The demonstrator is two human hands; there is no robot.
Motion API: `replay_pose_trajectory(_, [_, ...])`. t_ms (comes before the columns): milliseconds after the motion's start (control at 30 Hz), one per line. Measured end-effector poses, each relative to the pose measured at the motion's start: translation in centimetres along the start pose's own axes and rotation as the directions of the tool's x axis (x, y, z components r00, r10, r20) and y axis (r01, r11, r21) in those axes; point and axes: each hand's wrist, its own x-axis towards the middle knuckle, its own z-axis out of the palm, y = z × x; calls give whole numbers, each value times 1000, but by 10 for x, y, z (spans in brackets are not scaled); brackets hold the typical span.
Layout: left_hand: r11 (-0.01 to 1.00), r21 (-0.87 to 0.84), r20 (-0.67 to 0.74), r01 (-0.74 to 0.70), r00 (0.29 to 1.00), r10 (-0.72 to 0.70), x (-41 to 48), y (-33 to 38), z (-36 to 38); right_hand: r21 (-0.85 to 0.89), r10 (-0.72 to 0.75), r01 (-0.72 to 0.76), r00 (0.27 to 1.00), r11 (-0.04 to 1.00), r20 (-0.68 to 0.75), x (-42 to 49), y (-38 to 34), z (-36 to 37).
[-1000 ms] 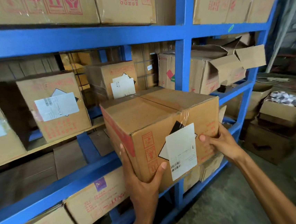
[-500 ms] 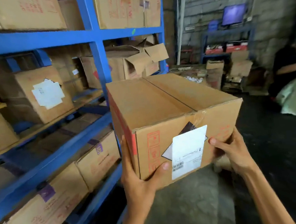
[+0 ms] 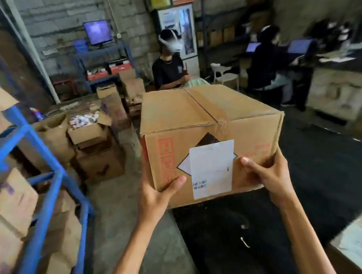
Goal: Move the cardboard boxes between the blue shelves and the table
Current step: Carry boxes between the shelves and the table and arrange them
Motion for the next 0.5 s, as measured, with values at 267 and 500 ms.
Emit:
replay_pose_trajectory(267, [985, -134, 433, 108, 901, -40, 108, -68, 118, -157, -10, -59, 914, 986, -405, 25, 32, -53])
replay_pose_trajectory(500, [953, -156, 734, 260, 676, -64, 131, -117, 188, -192, 41, -220, 752, 956, -658, -6, 58, -67])
